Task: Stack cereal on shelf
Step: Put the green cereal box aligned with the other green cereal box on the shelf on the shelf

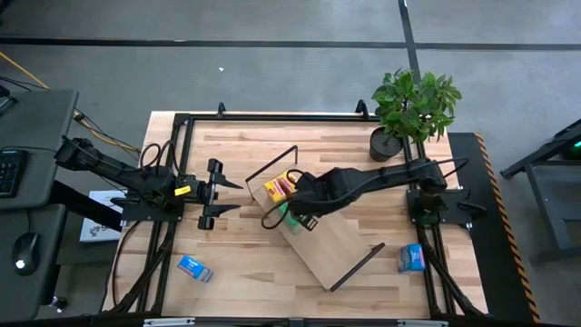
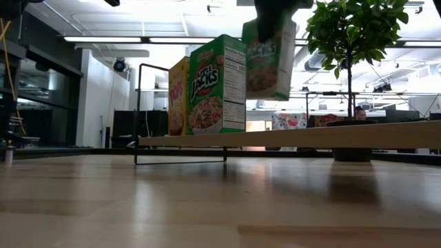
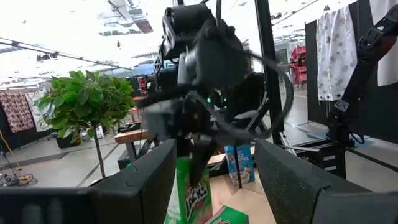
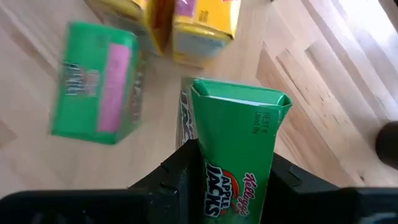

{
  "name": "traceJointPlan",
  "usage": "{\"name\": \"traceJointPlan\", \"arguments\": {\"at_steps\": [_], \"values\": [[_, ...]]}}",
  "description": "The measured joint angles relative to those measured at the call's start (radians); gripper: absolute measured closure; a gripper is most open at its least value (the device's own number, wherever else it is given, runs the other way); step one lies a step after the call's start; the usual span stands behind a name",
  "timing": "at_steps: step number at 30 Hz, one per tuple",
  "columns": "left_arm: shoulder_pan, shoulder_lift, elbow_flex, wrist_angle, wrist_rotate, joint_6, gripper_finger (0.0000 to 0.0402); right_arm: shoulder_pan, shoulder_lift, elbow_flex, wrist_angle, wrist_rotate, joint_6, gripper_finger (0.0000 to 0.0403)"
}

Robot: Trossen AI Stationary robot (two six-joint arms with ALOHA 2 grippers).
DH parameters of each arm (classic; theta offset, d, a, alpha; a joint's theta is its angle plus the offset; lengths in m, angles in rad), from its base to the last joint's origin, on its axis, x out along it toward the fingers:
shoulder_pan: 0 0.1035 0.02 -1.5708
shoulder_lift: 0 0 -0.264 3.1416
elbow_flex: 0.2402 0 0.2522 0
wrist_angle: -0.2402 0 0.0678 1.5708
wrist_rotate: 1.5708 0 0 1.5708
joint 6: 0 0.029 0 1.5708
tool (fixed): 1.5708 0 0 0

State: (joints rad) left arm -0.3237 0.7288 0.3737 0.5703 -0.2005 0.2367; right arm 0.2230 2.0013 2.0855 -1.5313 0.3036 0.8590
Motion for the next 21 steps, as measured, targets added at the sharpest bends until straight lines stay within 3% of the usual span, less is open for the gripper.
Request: {"name": "traceJointPlan", "arguments": {"at_steps": [4, 21], "values": [[0.000, 0.000, 0.000, 0.003, 0.000, 0.000, 0.0194, -0.002, 0.013, 0.000, 0.006, 0.038, -0.004, 0.0292], [0.000, 0.000, 0.000, 0.004, 0.000, 0.000, 0.0194, -0.001, 0.088, 0.000, 0.084, -0.001, -0.052, 0.0292]]}}
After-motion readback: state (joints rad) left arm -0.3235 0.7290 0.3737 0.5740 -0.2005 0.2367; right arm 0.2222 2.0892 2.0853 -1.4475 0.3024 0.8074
